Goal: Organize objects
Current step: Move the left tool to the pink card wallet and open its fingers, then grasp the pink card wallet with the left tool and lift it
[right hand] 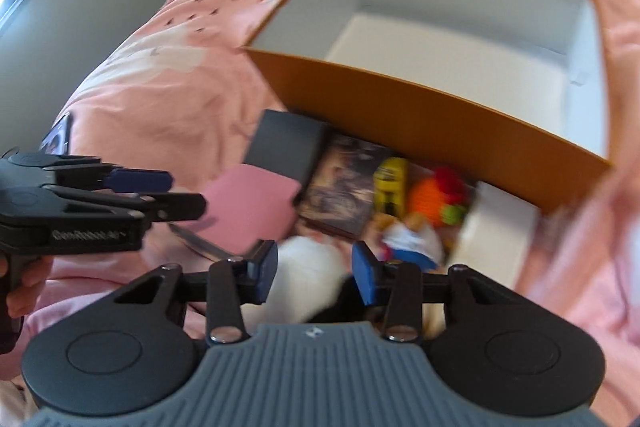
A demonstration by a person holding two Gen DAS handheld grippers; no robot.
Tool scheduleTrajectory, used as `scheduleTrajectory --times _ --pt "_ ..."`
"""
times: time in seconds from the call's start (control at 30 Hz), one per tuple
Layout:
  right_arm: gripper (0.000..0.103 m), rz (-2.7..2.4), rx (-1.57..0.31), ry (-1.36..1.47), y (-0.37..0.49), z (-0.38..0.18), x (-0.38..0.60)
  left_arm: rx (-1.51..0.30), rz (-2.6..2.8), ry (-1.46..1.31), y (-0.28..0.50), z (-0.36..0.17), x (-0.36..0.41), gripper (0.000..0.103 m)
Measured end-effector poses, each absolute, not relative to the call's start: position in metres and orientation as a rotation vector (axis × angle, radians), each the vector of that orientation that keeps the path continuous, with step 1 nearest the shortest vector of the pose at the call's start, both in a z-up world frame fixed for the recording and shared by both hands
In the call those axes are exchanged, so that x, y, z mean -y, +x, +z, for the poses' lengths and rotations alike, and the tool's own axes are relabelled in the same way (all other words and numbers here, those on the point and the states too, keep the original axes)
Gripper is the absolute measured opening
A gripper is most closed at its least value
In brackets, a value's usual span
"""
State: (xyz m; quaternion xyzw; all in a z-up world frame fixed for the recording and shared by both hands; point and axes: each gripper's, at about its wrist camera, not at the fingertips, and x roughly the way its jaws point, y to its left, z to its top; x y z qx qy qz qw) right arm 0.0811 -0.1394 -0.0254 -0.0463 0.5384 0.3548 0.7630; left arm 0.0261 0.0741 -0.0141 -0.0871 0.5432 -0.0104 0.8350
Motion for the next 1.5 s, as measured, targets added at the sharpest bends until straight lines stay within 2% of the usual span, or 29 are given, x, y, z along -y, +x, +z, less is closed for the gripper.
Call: scheduleTrajectory --times 0.1,0.57,0.6,0.63,0.73,0.77,0.97,1.1,1.3,1.43,1.5 --pt "0.044 0.837 -1.194 -0.116 0.084 -0.029 0.121 -1.182 -0.036 -0.22 0.029 -0.02 -0.078 0.068" --pt "0.043 1.003 -1.202 -0.308 0.069 -0.035 0.095 -1.208 -0.088 -0.19 0.029 -0.021 -0.068 0.064" --pt "0.042 1.008 -1.197 -0.318 0.067 -0.035 0.094 -1.207 -0.094 -0.186 0.028 -0.02 -0.068 0.064" --pt "0.034 1.005 -1.188 -0.329 0.066 -0.035 0.093 -1.202 -0.093 -0.185 0.027 -0.019 -0.068 0.064" --pt "0.024 0.997 -1.169 -0.35 0.065 -0.036 0.088 -1.187 -0.095 -0.201 0.027 -0.017 -0.069 0.064" --pt "0.014 1.011 -1.169 -0.336 0.064 -0.036 0.088 -1.181 -0.1 -0.199 0.026 -0.015 -0.069 0.064" --pt "0.012 0.984 -1.121 -0.293 0.069 -0.025 0.096 -1.105 -0.135 -0.187 0.024 0.005 -0.071 0.066" --pt "0.006 0.939 -1.056 -0.261 0.083 -0.013 0.101 -1.083 -0.152 -0.147 0.026 0.011 -0.069 0.068" --pt "0.002 0.858 -0.933 -0.287 0.106 -0.005 0.096 -1.074 -0.168 -0.096 0.043 -0.008 -0.061 0.07" --pt "0.002 0.818 -0.897 -0.282 0.124 -0.008 0.092 -1.047 -0.158 -0.069 0.053 -0.021 -0.05 0.079" --pt "0.003 0.811 -0.913 -0.258 0.132 -0.015 0.093 -1.018 -0.132 -0.035 0.056 -0.026 -0.044 0.077"
